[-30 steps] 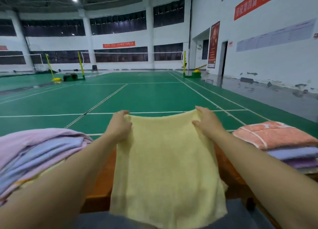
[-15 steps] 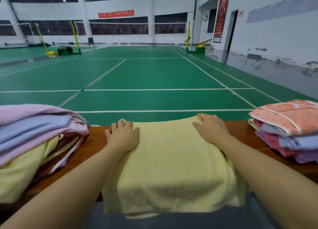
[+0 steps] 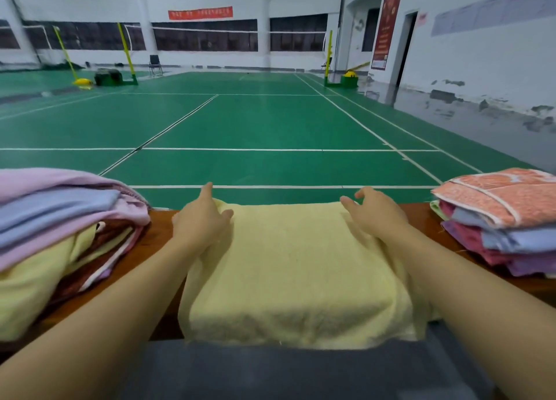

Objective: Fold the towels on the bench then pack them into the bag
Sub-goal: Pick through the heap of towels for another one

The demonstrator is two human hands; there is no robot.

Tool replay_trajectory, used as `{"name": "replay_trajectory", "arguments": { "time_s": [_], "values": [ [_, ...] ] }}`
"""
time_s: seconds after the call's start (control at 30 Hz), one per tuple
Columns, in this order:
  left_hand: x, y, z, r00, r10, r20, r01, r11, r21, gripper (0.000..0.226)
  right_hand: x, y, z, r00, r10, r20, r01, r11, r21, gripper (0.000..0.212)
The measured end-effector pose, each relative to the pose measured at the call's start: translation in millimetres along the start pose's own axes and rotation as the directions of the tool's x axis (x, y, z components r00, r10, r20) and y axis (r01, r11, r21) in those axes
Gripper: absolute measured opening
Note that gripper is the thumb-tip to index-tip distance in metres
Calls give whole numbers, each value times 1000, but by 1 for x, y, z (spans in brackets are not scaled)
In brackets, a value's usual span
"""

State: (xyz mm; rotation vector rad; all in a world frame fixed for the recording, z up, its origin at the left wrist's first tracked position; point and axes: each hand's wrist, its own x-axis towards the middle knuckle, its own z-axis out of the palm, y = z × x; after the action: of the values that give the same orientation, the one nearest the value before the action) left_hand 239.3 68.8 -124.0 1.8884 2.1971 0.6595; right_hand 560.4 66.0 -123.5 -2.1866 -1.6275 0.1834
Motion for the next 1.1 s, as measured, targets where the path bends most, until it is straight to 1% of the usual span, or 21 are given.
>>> {"name": "replay_trajectory", "arguments": {
  "time_s": [0.07,0.13,0.2,0.27,0.37,0.43,0.5,0.6,0.67,0.73,0.8,0.87,0.93,1.0,1.07,1.1],
  "values": [
    [-7,-9,-8,999,-49,2,48,994,94,84,-9,0,-4,995,26,94,-25,1000,-11,81],
    [-17,-18,-17,997,-82,1,80,972,219,86,-22,3,-7,990,29,138,-15,995,-103,92],
    [-28,-25,-29,995,-80,61,58,952,300,80,-39,8,-15,992,36,124,-7,973,-229,90],
    [-38,-28,-41,985,-68,161,15,950,311,69,-59,9,-25,992,72,99,-36,944,-327,83],
    [-55,-23,-52,973,-72,219,-10,936,353,66,-72,11,-38,987,102,127,-46,923,-382,70],
    [-64,-19,-52,965,-82,250,-9,940,340,67,-72,13,-44,975,131,178,-57,929,-366,68],
    [-70,-14,-49,956,-78,282,-8,956,292,63,-73,12,-48,960,146,240,-70,951,-300,65],
    [-73,-11,-42,950,-48,307,-20,977,213,50,-75,13,-46,941,146,304,-101,982,-159,60],
    [-74,-12,-39,956,-13,294,-17,995,97,44,-77,14,-45,943,125,308,-108,992,-71,57],
    [-74,-14,-39,970,28,241,-4,995,-100,41,-79,15,-46,954,95,283,-117,991,63,50],
    [-74,-17,-39,986,39,162,22,933,-359,35,-81,18,-48,971,73,230,-133,958,256,44],
    [-72,-19,-38,994,21,107,42,834,-550,31,-80,22,-50,983,74,169,-144,879,454,41],
    [-69,-21,-36,996,-34,84,81,756,-650,38,-76,26,-49,986,99,133,-159,796,584,47],
    [-68,-21,-36,995,-94,33,89,683,-725,48,-71,28,-47,985,145,94,-171,737,654,64],
    [-68,-19,-38,992,-116,-50,39,656,-753,50,-69,26,-46,985,174,-1,-127,725,677,80],
    [-69,-18,-40,990,-113,-84,11,657,-754,49,-70,24,-46,984,168,-60,-83,732,676,84]
  ]
}}
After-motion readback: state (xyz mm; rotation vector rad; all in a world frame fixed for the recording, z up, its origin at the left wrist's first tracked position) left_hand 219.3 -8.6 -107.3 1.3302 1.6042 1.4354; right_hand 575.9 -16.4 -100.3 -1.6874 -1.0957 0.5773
